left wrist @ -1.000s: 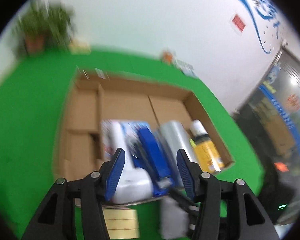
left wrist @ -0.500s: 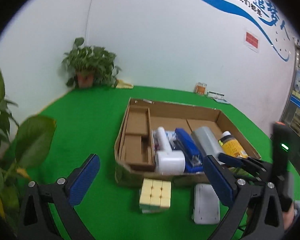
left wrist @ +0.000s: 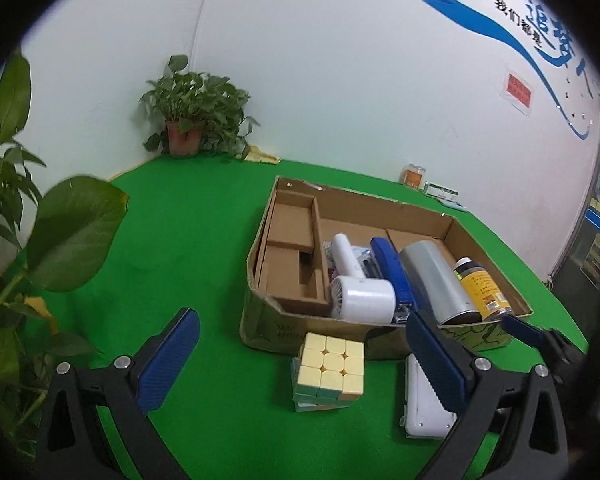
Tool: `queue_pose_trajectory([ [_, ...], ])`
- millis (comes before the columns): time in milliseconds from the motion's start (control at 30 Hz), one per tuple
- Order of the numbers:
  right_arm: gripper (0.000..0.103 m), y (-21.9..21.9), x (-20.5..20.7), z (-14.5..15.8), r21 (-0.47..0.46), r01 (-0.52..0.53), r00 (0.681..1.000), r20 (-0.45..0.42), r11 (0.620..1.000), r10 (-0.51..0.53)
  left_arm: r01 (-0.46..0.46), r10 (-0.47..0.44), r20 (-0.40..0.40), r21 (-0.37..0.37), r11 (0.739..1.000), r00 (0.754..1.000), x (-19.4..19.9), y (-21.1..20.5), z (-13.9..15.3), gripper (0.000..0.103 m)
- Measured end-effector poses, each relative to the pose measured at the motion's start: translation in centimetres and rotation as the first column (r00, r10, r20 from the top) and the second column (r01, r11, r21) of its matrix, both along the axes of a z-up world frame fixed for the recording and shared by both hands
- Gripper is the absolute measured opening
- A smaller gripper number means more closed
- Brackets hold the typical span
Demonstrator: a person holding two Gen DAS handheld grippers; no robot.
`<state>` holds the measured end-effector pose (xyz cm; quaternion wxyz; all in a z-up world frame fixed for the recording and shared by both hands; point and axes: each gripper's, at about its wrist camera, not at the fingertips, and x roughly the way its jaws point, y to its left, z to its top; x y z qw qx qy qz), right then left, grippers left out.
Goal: Organize rigid objects
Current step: 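Open both grippers and withdraw from the stapler, then move both grippers to the white plastic case and grasp it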
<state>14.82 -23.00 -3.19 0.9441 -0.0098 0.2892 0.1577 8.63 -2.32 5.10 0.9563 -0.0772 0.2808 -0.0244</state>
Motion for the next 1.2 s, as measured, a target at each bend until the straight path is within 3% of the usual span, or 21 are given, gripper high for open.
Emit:
queue_pose_trajectory([
  [67, 0.102, -0.7, -1.2, -1.3, -0.033, 0.023, 0.999, -0.025, 0.999, -0.023, 0.010, -0.010, -0.030, -0.017, 1.000, 0.999, 0.4, -0.1, -0.9, 0.102],
  [133, 0.102, -1.5, -1.0, -3.3, -0.001, 0.049, 0.990, -0.135, 0.999, -0.049, 0.033, -0.034, -0.058, -0.017, 0.999, 0.998, 0.6, -0.5, -1.8, 0.102],
  [233, 0.102, -1.4, 0.0, -6.4, 0.022, 0.082, 0.951, -0.301, 0.996, -0.071, 0.041, -0.038, -0.080, 0.026, 0.999, 0.996, 0.4, -1.1, -2.6, 0.102],
  [367, 0.103, -0.3, 1.3, -8.9, 0.025, 0.101, 0.915, -0.395, 0.995, -0.083, 0.040, -0.031, -0.119, 0.074, 0.996, 0.992, -0.1, -1.7, -3.3, 0.102],
  [467, 0.091, 1.2, 1.2, -9.2, -0.052, 0.076, 0.924, -0.372, 0.996, -0.090, 0.053, -0.044, -0.174, 0.044, 0.998, 0.984, -0.1, -1.6, -3.8, 0.102],
  [533, 0.073, 1.7, 0.7, -9.3, -0.066, 0.052, 0.934, -0.349, 0.996, -0.072, 0.091, -0.093, -0.246, -0.017, 0.996, 0.965, 0.0, -1.7, -4.3, 0.102],
  [633, 0.067, 1.2, -0.9, -9.6, -0.087, 0.023, 0.945, -0.323, 0.996, -0.050, 0.160, -0.201, -0.306, -0.154, 0.975, 0.930, 0.0, -2.2, -5.0, 0.102],
  [733, 0.067, -0.7, -3.3, -9.4, -0.062, -0.006, 0.943, -0.332, 0.998, -0.015, 0.250, -0.338, -0.329, -0.283, 0.926, 0.882, -0.1, -4.0, -5.6, 0.102],
  [933, 0.067, -6.1, -9.3, -8.7, 0.048, -0.016, 0.922, -0.386, 0.999, 0.033, 0.388, -0.549, -0.356, -0.432, 0.815, 0.756, -1.1, -9.6, -7.6, 0.102],
  [1000, 0.067, -7.5, -10.7, -8.7, 0.089, -0.002, 0.915, -0.402, 0.996, 0.038, 0.396, -0.581, -0.372, -0.467, 0.791, 0.724, -1.4, -11.0, -8.5, 0.101],
  [1200, 0.068, -9.5, -12.1, -8.5, 0.125, 0.018, 0.918, -0.394, 0.992, 0.033, 0.362, -0.613, -0.442, -0.529, 0.768, 0.655, -0.9, -13.1, -11.1, 0.072],
])
